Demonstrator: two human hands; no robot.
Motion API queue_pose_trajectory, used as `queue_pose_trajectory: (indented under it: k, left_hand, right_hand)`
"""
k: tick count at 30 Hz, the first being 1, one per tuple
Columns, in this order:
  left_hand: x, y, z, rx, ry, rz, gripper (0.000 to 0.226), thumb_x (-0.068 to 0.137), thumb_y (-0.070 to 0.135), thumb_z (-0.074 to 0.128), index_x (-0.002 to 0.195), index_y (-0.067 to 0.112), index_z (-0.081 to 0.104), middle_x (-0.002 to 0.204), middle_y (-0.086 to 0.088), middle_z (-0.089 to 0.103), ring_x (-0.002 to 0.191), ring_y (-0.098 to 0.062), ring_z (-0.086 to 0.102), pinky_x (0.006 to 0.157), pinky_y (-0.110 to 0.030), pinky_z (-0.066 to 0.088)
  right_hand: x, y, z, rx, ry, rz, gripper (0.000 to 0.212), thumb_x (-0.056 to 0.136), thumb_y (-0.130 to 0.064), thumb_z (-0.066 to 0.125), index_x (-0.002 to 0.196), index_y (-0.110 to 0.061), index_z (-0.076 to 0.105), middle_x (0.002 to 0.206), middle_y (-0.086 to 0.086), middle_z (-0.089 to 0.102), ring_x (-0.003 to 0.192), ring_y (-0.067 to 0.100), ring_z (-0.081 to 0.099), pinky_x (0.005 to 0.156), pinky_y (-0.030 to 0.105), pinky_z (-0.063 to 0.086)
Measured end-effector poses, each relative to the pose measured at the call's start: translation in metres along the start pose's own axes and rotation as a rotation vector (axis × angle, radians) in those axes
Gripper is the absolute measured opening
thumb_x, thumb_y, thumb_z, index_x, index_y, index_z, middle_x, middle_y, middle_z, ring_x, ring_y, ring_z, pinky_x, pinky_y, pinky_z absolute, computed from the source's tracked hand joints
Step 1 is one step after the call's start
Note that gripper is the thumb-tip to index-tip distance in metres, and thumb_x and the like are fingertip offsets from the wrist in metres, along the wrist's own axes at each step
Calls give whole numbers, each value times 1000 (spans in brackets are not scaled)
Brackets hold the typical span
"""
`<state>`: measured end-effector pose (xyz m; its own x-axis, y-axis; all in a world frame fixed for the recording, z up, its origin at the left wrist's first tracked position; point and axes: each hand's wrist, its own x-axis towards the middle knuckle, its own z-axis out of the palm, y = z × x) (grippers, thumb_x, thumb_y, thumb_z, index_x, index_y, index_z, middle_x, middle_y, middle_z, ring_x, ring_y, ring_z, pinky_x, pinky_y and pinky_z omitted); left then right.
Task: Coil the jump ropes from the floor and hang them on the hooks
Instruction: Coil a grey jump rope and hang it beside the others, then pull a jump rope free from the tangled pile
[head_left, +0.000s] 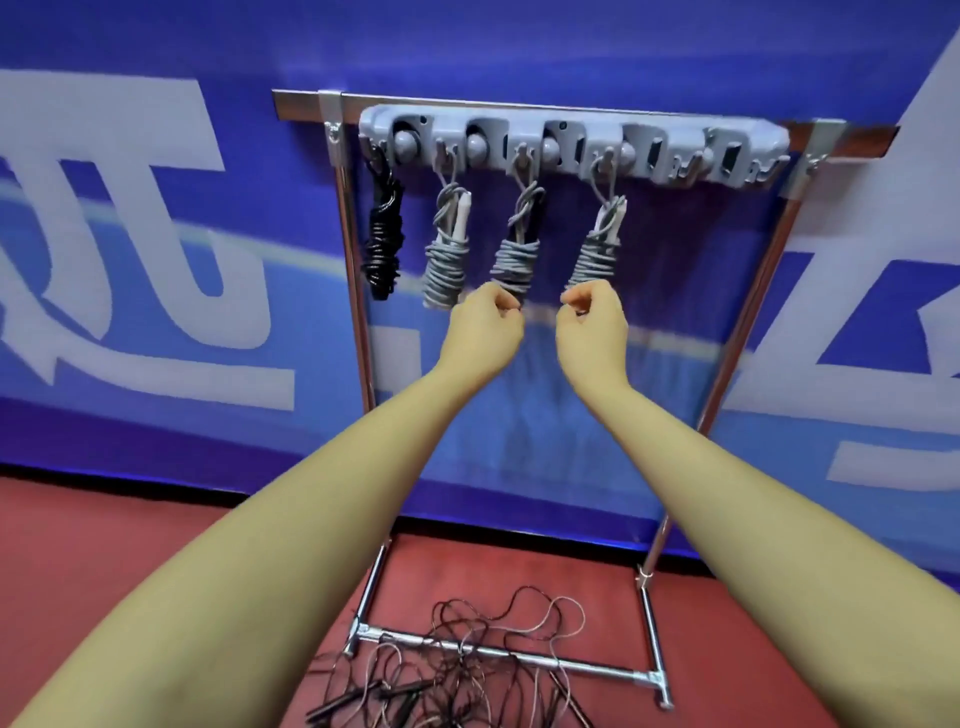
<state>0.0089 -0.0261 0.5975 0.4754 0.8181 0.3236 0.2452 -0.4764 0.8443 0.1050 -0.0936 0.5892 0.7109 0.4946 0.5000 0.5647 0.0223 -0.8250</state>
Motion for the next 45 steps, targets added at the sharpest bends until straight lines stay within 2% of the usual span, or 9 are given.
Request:
queue_pose_trajectory:
  k: [7,14,19,26,29,34,37,41,45]
  left_hand:
    - [-56,-113,-8,88,-124,-231,14,87,10,44,86,15,57,83,-2,61,85,-27,66,64,-31,49]
    - [-85,-253,14,150,-197,-451,11,87,11,48,83,14,58,81,-8,67,76,-26,64,67,-28,49]
    - [-101,-370,55,187,-266,-579,13,89,12,49,89,10,62,91,-12,69,86,-30,65,81,-33,50]
    - [-129,-505,112,243,-362,-695,10,92,15,49,87,10,57,82,-7,64,77,-28,59,70,-31,46]
    - [-136,-546,137,261,-414,-718,11,90,14,50,90,8,59,86,-11,67,82,-31,62,76,-39,52]
    - [-138,-585,166,267,-458,-735,17,88,15,50,97,7,62,97,-13,67,92,-33,62,82,-42,51]
    - [-139,-595,174,284,-475,-743,22,89,16,52,106,6,62,107,-13,63,99,-33,60,87,-42,49]
    - [-146,-592,176,308,-571,-706,33,90,21,57,119,6,58,119,-13,56,110,-30,54,95,-36,44]
    - [-144,-559,162,239,-550,-642,19,91,18,57,101,4,65,100,-15,65,96,-32,59,79,-32,45]
  right_hand:
    - [-80,65,56,-41,-248,154,20,88,2,44,98,-4,60,89,1,56,75,15,48,54,5,37]
    - [-141,179,135,-183,-498,271,14,88,-5,50,88,-14,60,73,1,57,71,22,53,66,31,43]
    - [-181,278,191,-285,-690,315,15,87,-1,52,83,-8,64,72,3,60,68,17,51,57,17,34]
    - [-229,414,246,-470,-1042,318,28,93,-2,44,108,-10,66,107,8,63,98,25,58,87,28,42]
    - [-245,459,270,-569,-1192,307,41,96,-3,38,131,-16,55,130,8,52,119,29,46,105,36,36]
    - [-269,504,299,-767,-1345,303,57,95,-6,42,146,-30,34,150,0,30,129,28,31,108,38,27]
    - [-275,516,305,-839,-1335,274,39,91,-7,50,125,-25,53,134,2,45,124,26,39,102,35,27]
    - [-272,503,295,-679,-1086,212,14,88,-8,50,93,-18,58,98,0,63,95,25,57,81,33,33]
    - [-257,470,275,-458,-910,256,11,85,-10,55,88,-18,61,89,-2,61,82,24,57,73,40,49]
